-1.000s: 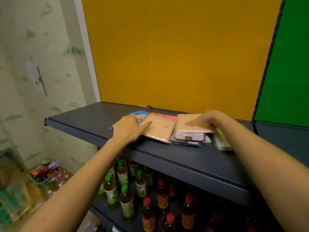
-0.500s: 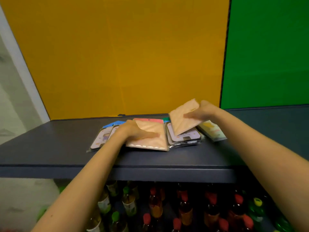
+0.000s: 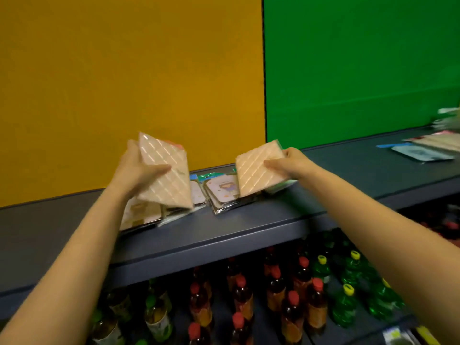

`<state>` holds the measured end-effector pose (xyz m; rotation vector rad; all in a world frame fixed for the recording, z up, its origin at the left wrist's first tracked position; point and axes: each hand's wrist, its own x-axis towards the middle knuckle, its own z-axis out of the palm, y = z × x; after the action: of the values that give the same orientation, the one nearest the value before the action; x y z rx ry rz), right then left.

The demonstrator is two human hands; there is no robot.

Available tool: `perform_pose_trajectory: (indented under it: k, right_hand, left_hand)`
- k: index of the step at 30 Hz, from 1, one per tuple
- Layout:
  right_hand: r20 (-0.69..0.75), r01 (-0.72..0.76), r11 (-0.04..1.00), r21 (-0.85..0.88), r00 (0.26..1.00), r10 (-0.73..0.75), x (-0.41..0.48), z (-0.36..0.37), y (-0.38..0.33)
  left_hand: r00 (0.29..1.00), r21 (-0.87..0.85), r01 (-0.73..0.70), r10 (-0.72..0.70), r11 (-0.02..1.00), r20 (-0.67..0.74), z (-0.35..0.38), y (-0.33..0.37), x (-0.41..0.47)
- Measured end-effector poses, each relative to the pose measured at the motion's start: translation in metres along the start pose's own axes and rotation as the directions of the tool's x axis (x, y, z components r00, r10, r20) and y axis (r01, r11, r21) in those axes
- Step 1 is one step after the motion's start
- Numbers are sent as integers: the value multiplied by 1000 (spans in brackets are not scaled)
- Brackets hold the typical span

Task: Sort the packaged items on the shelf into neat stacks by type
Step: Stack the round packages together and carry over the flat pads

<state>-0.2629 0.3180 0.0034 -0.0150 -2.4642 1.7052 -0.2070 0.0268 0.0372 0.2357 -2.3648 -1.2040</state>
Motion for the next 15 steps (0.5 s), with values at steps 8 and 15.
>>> perform_pose_trajectory:
  k: [8, 15]
  right_hand:
    - [-108, -47, 990, 130, 992, 62, -11, -80, 31]
    - [-225, -76, 994, 77, 970, 92, -11, -186, 76]
  left_hand:
    - [964, -474, 193, -76, 859, 254, 68, 42, 1]
    - [915, -523, 266, -41, 810, 402, 170, 101, -29]
